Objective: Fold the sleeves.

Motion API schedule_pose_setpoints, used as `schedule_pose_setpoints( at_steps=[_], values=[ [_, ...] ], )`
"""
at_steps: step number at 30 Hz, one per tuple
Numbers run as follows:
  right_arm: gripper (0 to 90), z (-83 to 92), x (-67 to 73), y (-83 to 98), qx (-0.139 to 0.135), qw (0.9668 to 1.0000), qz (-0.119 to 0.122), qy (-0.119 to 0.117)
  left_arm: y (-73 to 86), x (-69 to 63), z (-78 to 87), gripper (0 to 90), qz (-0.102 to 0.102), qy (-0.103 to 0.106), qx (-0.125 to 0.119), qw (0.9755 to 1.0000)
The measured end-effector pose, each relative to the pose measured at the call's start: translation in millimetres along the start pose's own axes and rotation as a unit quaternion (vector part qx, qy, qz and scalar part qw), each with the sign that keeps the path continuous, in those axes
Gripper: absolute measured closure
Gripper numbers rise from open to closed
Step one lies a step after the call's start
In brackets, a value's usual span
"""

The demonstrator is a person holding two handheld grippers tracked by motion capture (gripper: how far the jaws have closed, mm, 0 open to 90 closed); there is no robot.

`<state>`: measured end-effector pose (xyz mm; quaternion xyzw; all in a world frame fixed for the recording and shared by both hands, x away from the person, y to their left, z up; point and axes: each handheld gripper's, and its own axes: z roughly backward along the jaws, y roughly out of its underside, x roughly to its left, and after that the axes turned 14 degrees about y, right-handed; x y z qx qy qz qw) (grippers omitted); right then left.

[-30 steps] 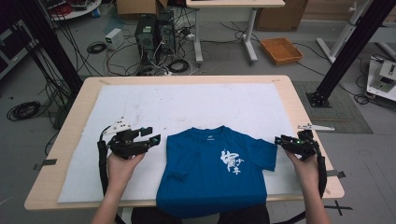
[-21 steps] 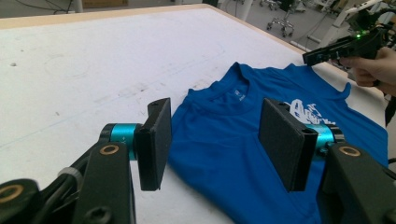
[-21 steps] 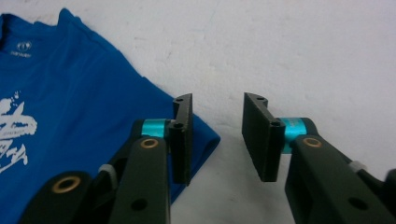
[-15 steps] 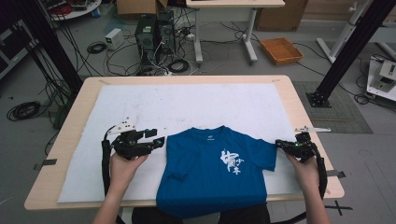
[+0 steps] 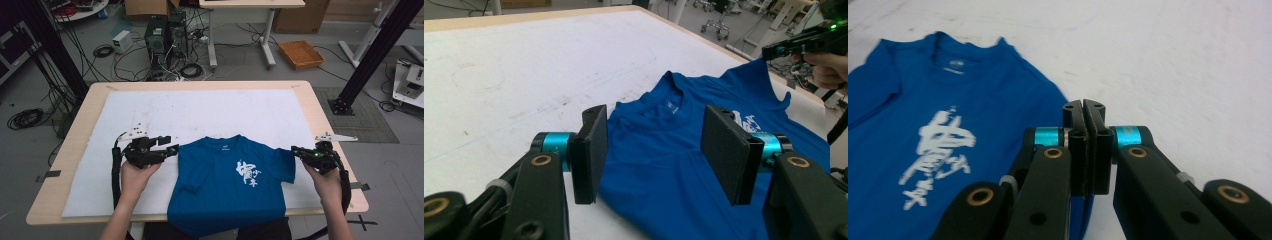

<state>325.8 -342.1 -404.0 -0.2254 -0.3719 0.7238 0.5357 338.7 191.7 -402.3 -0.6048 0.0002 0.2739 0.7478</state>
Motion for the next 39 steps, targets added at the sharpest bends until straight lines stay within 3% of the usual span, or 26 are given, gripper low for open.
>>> schedule_pose_setpoints(
  at_steps=[10, 14, 23, 28, 34, 39],
  values=[
    [89.2, 7.7, 60.3, -18.6, -0.02, 0.9985, 0.044, -0.026, -0.7, -1.7, -2.6, 44.6, -0.001, 0.003, 0.004, 1.0],
    [89.2, 2.7, 86.6, -21.3, -0.018, 0.9974, 0.062, -0.03, -0.1, -1.9, -0.9, 44.6, 0.0, 0.004, 0.004, 1.0],
    [89.1, -17.3, 125.2, -16.8, -0.022, 0.9953, 0.089, -0.03, 2.3, -3.7, -1.9, 44.6, -0.001, 0.007, 0.011, 0.9999],
    [89.1, -24.8, 129.4, -14.8, -0.03, 0.9956, 0.084, -0.027, 3.7, -4.5, -3.5, 44.6, 0.0, 0.007, 0.015, 0.9999],
    [69.1, -27.4, 119.8, -14.5, -0.038, 0.9956, 0.071, -0.047, 4.5, -5.6, -5.6, 44.6, -0.002, 0.008, 0.017, 0.9998],
    [59.1, -20.4, 103.3, -17.2, -0.06, 0.9957, 0.058, -0.041, 4.4, -5.4, -5.1, 43.7, -0.004, -0.002, 0.017, 0.9998]
  ],
)
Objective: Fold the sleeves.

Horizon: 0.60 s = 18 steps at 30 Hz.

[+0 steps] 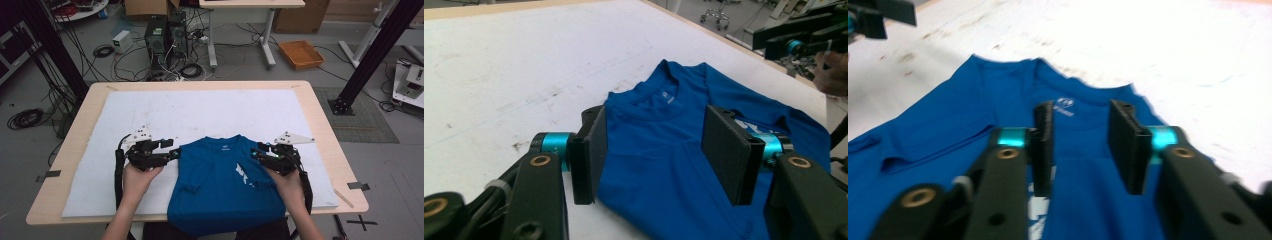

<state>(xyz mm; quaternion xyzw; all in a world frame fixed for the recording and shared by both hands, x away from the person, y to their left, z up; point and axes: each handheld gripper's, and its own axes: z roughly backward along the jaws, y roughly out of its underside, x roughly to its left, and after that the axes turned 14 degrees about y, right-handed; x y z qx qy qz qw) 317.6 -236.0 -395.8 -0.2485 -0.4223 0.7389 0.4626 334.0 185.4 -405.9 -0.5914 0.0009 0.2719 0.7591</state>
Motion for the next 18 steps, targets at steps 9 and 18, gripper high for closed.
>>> schedule_pose_setpoints(
  at_steps=[9, 18],
  values=[
    [37.5, 5.4, -45.7, -2.9, -0.026, 0.9982, -0.048, 0.023, 4.9, 3.0, 7.6, 40.9, 0.004, -0.039, 0.008, 0.9992],
    [33.6, 13.4, -70.3, 0.2, -0.03, 0.9959, -0.074, 0.042, 7.9, 5.2, 8.8, 39.4, 0.002, -0.052, 0.012, 0.9986]
  ],
)
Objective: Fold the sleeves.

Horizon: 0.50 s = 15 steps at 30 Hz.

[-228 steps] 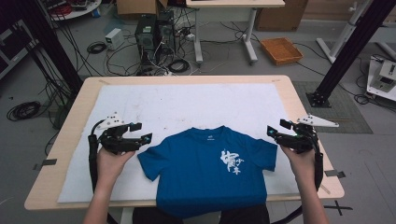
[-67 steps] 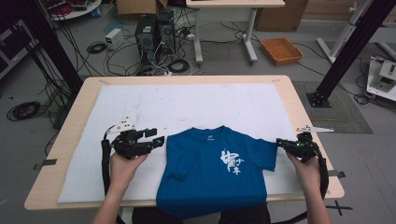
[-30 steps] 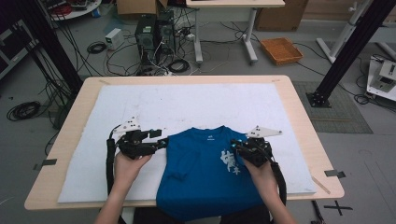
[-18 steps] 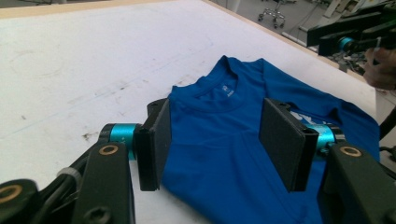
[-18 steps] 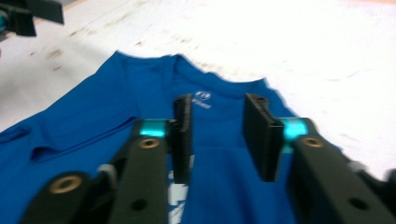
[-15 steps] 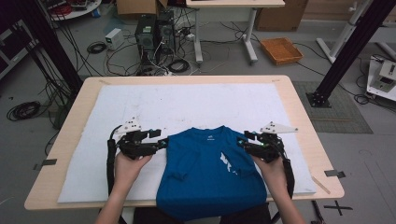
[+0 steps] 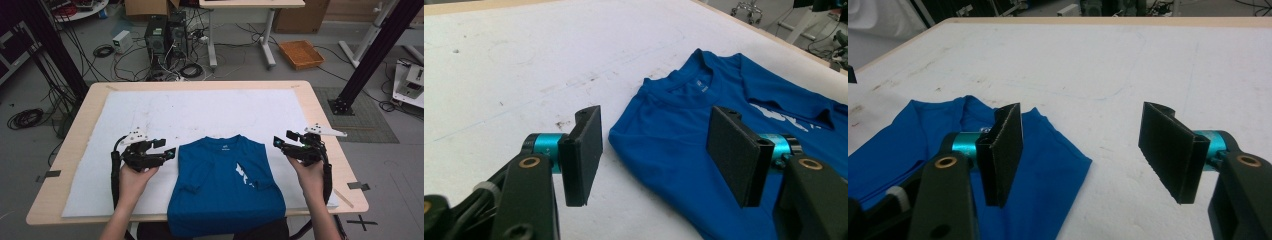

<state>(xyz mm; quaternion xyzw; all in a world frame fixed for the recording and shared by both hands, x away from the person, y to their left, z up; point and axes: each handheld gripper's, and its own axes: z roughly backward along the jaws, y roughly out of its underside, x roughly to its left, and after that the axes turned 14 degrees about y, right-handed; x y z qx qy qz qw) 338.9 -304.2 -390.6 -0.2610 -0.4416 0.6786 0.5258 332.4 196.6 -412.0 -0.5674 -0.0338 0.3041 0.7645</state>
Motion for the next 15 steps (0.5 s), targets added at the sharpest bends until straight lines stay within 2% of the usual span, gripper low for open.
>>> schedule_pose_setpoints(
  at_steps=[4, 15],
  values=[
    [32.8, 1.1, -3.5, -2.1, -0.003, 1.0, -0.005, 0.004, 0.6, -1.3, -0.9, 39.4, -0.005, 0.0, 0.005, 1.0],
    [32.3, 0.5, -2.8, 0.0, 0.003, 1.0, 0.004, 0.004, -0.6, -3.0, 0.1, 39.4, -0.01, 0.0, 0.001, 0.9999]
  ],
)
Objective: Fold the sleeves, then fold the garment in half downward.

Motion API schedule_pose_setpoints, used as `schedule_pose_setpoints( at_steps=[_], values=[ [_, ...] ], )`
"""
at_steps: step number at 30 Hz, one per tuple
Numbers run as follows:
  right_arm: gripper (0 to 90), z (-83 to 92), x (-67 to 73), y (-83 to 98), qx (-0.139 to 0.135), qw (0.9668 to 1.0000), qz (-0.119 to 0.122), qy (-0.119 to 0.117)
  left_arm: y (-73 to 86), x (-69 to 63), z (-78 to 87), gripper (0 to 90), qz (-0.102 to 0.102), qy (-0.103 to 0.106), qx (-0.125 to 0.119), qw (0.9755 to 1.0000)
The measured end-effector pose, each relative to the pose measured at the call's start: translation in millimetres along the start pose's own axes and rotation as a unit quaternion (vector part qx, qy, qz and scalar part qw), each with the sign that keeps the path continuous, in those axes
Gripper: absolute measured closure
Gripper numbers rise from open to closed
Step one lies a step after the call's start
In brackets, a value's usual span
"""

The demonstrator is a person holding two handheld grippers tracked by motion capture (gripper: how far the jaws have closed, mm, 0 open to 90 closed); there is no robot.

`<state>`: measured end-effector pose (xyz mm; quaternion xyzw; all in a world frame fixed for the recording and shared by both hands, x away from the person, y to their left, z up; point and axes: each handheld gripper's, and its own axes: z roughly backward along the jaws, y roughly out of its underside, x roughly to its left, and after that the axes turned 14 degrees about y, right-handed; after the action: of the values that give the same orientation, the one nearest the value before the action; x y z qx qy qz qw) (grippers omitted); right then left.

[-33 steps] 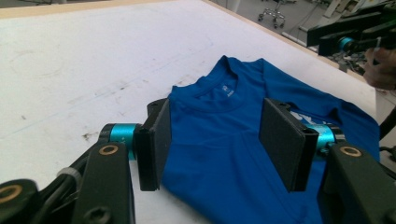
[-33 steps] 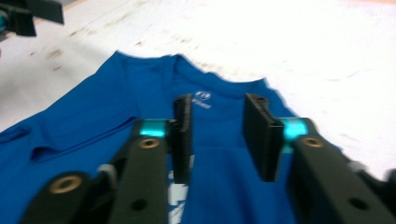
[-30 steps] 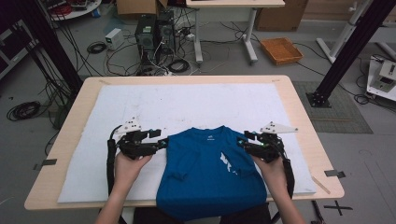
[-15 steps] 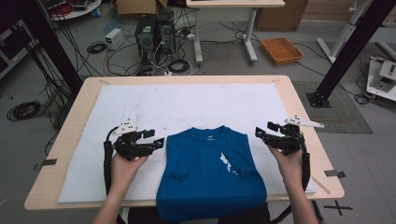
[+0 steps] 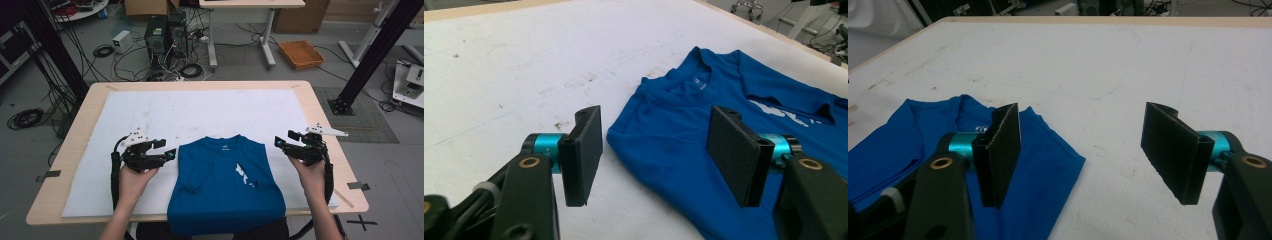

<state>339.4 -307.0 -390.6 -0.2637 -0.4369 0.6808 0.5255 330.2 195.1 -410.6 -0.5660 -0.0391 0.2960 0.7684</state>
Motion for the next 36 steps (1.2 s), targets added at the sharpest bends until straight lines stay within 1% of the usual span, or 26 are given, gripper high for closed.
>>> schedule_pose_setpoints(
  at_steps=[4, 7, 11, 14, 15, 16, 17, 18, 19, 20, 21, 22, 23, 24, 25, 26, 27, 29, 31, 32, 33, 34, 36],
  values=[
    [32.3, 2.5, -0.2, 0.7, -0.002, 1.0, 0.001, 0.0, -2.1, -1.0, -2.2, 39.4, -0.001, 0.001, -0.002, 1.0],
    [32.3, 5.3, -1.2, 0.4, -0.005, 1.0, -0.002, 0.002, -3.5, -3.4, -7.1, 39.4, -0.007, 0.008, 0.003, 0.9999],
    [32.7, 2.6, -3.1, 1.9, -0.001, 1.0, -0.004, 0.004, -3.7, -3.9, -10.3, 39.4, -0.005, 0.011, 0.006, 0.9999],
    [34.5, -0.5, -4.5, 3.4, 0.004, 1.0, -0.004, 0.008, -3.4, -2.3, -13.4, 39.5, 0.002, 0.011, 0.011, 0.9999],
    [35.8, -1.5, -4.9, 3.7, 0.004, 0.9999, -0.004, 0.009, -2.9, -0.6, -15.7, 39.8, 0.01, 0.005, 0.018, 0.9998],
    [37.6, -3.2, -5.4, 4.4, 0.008, 0.9999, -0.004, 0.01, -2.9, -0.6, -15.7, 40.4, 0.01, 0.005, 0.018, 0.9998],
    [39.7, -5.1, -6.0, 5.3, 0.012, 0.9999, -0.002, 0.01, -2.3, 2.2, -18.8, 42.4, 0.018, 0.003, 0.022, 0.9996],
    [41.1, -6.5, -6.1, 6.3, 0.016, 0.9998, -0.001, 0.009, -2.3, 2.2, -18.8, 43.4, 0.018, 0.003, 0.022, 0.9996],
    [43.4, -9.6, -6.7, 8.2, 0.018, 0.9998, 0.004, 0.008, -1.7, 5.3, -23.4, 44.4, 0.029, -0.001, 0.027, 0.9992],
    [46.0, -12.0, -6.9, 9.8, 0.022, 0.9997, 0.006, 0.009, -1.5, 6.2, -25.2, 45.5, 0.033, -0.001, 0.03, 0.999],
    [46.0, -12.0, -6.9, 9.8, 0.022, 0.9997, 0.006, 0.009, -1.5, 6.2, -25.2, 47.4, 0.033, -0.001, 0.03, 0.999],
    [51.6, -17.0, -6.3, 12.7, 0.034, 0.9993, 0.01, 0.014, -0.8, 8.2, -31.6, 50.1, 0.047, -0.008, 0.043, 0.9979],
    [53.2, -19.8, -5.8, 14.2, 0.041, 0.999, 0.012, 0.014, -0.2, 8.4, -34.3, 50.3, 0.052, -0.01, 0.045, 0.9976],
    [54.4, -21.8, -5.5, 15.2, 0.048, 0.9986, 0.014, 0.016, -0.2, 8.4, -34.3, 51.4, 0.052, -0.01, 0.045, 0.9976],
    [55.6, -25.4, -4.8, 17.0, 0.058, 0.998, 0.015, 0.018, 1.5, 9.0, -40.0, 53.0, 0.057, -0.013, 0.057, 0.9967],
    [55.6, -25.4, -4.8, 17.0, 0.058, 0.998, 0.015, 0.018, 1.5, 9.0, -40.0, 53.0, 0.057, -0.013, 0.057, 0.9967],
    [58.2, -31.4, -3.6, 20.2, 0.074, 0.9968, 0.025, 0.018, 3.7, 9.5, -45.6, 53.0, 0.065, -0.015, 0.067, 0.9955],
    [59.4, -36.2, -1.7, 22.8, 0.086, 0.9959, 0.026, 0.016, 5.7, 11.0, -51.4, 53.1, 0.073, -0.017, 0.077, 0.9943],
    [59.8, -41.9, 0.2, 24.8, 0.094, 0.9949, 0.031, 0.018, 7.6, 12.4, -56.9, 53.0, 0.081, -0.029, 0.088, 0.9924],
    [59.9, -44.6, 1.5, 25.8, 0.1, 0.9944, 0.03, 0.014, 7.6, 12.4, -56.9, 52.8, 0.081, -0.029, 0.088, 0.9924],
    [60.5, -47.9, 3.9, 27.1, 0.103, 0.9941, 0.032, 0.01, 9.2, 14.2, -60.1, 52.7, 0.089, -0.044, 0.096, 0.9905],
    [60.9, -49.7, 5.9, 27.9, 0.106, 0.9937, 0.034, 0.009, 9.8, 14.7, -60.7, 52.4, 0.093, -0.05, 0.098, 0.9896],
    [62.8, -53.9, 12.2, 29.0, 0.116, 0.9921, 0.049, 0.004, 10.8, 15.4, -61.2, 51.1, 0.095, -0.063, 0.101, 0.9883]
  ],
)
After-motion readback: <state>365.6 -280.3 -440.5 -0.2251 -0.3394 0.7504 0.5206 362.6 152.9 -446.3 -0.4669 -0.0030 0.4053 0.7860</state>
